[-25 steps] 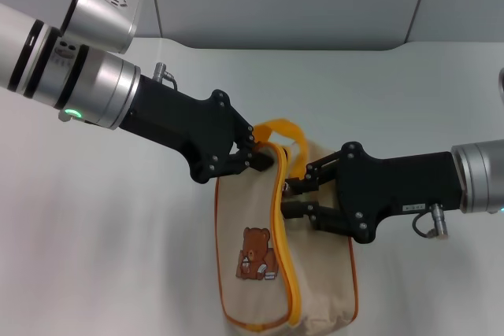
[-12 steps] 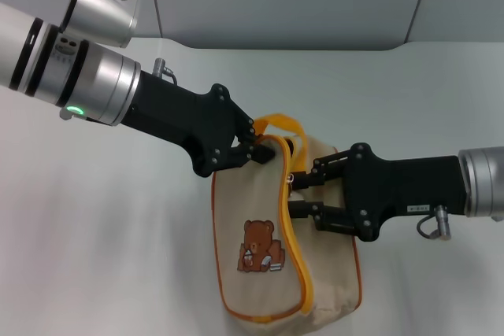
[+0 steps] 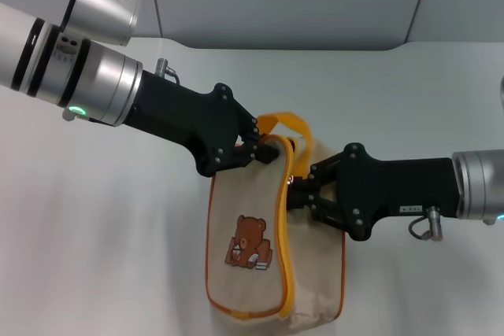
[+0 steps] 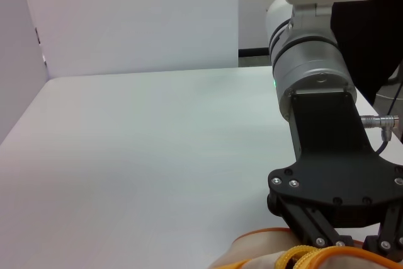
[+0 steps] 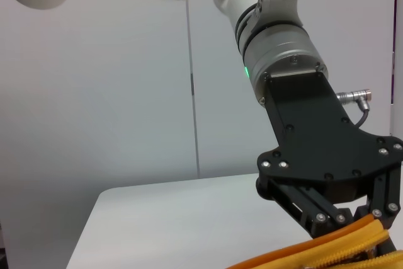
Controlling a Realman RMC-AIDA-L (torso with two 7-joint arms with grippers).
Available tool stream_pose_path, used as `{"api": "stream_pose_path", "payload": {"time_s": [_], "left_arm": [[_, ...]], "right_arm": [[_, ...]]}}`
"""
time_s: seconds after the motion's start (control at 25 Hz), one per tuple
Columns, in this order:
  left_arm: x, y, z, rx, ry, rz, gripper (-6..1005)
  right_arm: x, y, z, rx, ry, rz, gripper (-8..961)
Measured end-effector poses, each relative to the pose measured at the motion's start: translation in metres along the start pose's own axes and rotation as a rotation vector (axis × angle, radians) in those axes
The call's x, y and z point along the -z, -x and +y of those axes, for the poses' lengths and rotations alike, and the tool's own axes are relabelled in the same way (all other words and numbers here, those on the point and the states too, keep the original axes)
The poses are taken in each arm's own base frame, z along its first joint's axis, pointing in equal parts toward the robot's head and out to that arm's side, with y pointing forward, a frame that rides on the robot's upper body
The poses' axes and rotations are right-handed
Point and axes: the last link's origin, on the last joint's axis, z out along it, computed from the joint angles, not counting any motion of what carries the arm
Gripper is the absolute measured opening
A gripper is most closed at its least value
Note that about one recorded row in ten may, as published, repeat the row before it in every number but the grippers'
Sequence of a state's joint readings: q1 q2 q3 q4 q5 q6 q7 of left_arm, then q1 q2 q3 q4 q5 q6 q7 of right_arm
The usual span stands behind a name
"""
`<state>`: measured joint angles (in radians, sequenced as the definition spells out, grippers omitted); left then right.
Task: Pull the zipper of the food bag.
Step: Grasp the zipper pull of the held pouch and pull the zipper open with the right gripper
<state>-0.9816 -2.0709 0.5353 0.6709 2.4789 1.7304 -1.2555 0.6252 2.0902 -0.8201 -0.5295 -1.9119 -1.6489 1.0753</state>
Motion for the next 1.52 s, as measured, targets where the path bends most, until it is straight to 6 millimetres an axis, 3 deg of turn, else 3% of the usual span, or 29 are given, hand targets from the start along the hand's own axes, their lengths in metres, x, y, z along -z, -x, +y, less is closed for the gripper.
{"api": "stream_pose_path", "payload": {"time_s": [0.24,1.04,1.32,1.52], "left_arm": [[0.000,0.000,0.000,0.002,-0.004,0.006,57],[0.004,0.010,-0.010,0.053,-0.101,-0.016,76],[0.007,0.020,-0.004,0.116,-0.117,0.018,100],[0.008,0.036,0.007,0.258,-0.156,0.130,118]], "right_arm": [[0.003,0.000,-0.002,-0.013,-0.010,-0.002,83],[0.024,-0.007,0.028,0.041,0.260,0.171,76],[0.047,-0.003,0.016,-0.104,0.120,0.138,68],[0.072,-0.006,0.016,-0.162,-0.023,0.034,96]]}}
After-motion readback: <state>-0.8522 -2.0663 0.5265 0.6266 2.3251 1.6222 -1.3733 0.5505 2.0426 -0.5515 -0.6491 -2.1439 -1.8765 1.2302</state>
